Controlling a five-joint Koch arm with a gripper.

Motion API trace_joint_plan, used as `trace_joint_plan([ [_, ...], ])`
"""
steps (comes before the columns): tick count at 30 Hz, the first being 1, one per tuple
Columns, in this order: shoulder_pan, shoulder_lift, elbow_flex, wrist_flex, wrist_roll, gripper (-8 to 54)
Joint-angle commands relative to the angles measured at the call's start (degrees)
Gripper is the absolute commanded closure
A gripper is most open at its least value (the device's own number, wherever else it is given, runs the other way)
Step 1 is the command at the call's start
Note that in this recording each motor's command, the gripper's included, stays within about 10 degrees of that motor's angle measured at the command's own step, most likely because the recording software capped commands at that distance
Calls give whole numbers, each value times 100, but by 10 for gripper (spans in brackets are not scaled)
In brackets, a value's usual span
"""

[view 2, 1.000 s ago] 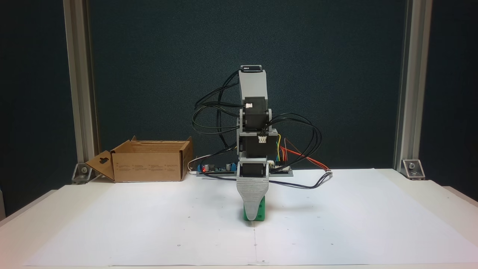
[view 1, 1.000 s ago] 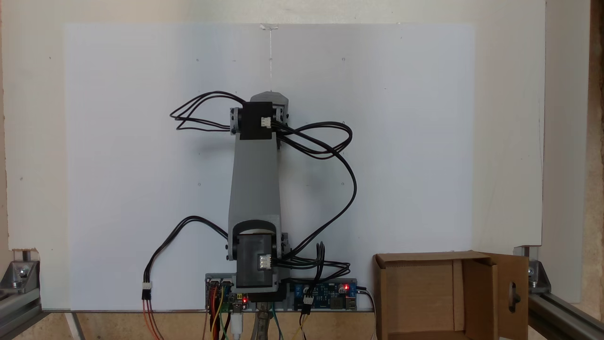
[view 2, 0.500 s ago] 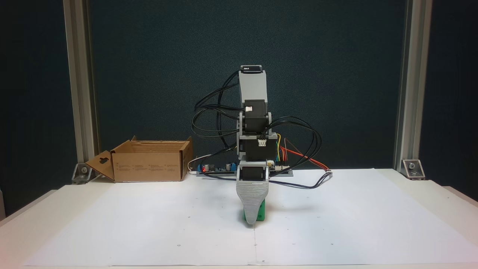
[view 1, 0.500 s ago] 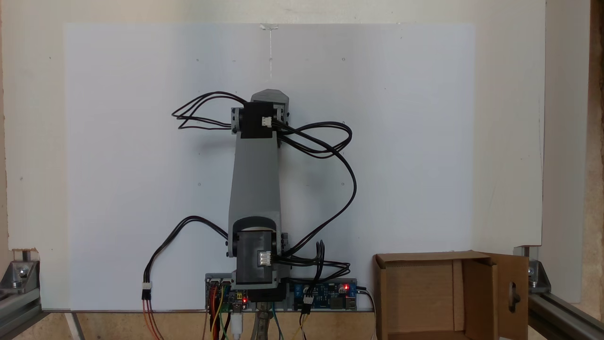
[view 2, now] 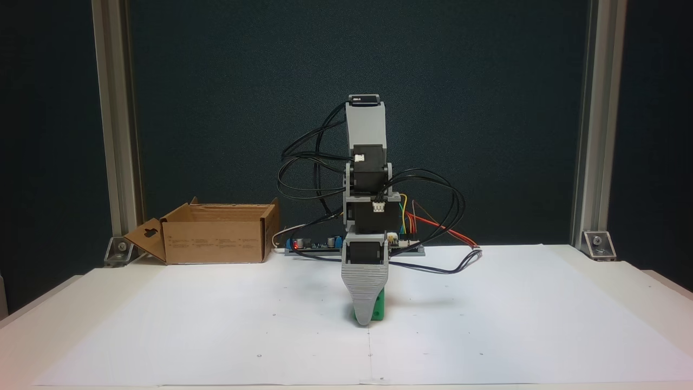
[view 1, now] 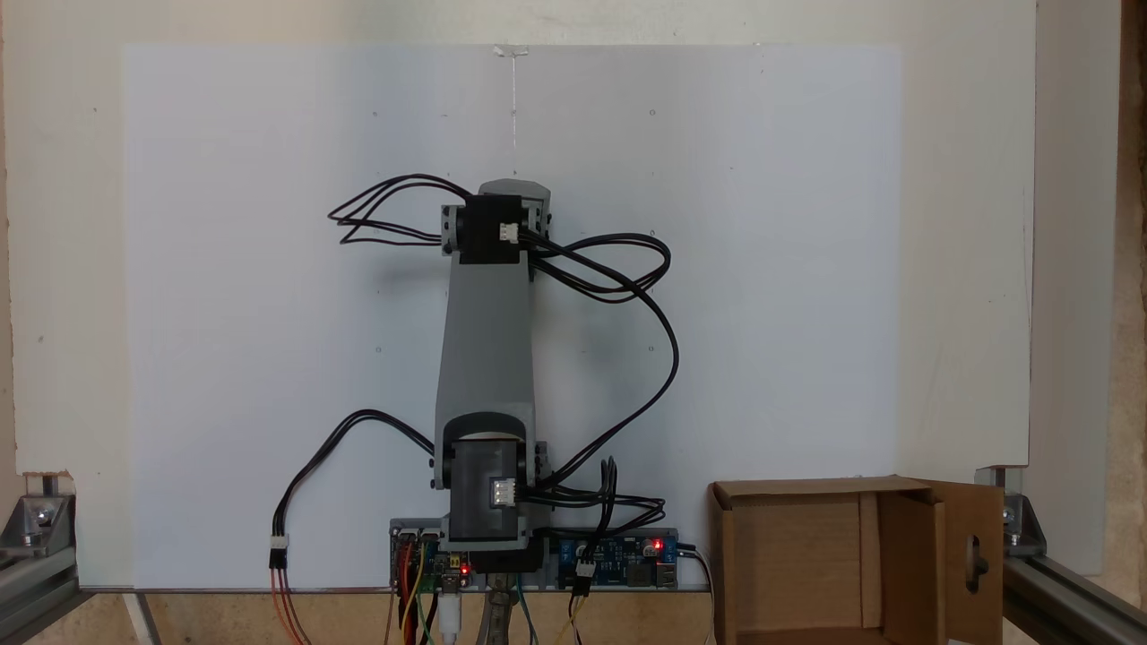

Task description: Grasp a green dice and put it in the bin.

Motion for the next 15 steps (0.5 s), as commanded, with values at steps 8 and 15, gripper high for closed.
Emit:
trace_joint_plan([
  [8,-79,70,70,26,220,334],
  [15,-123,589,53,193,229,335],
])
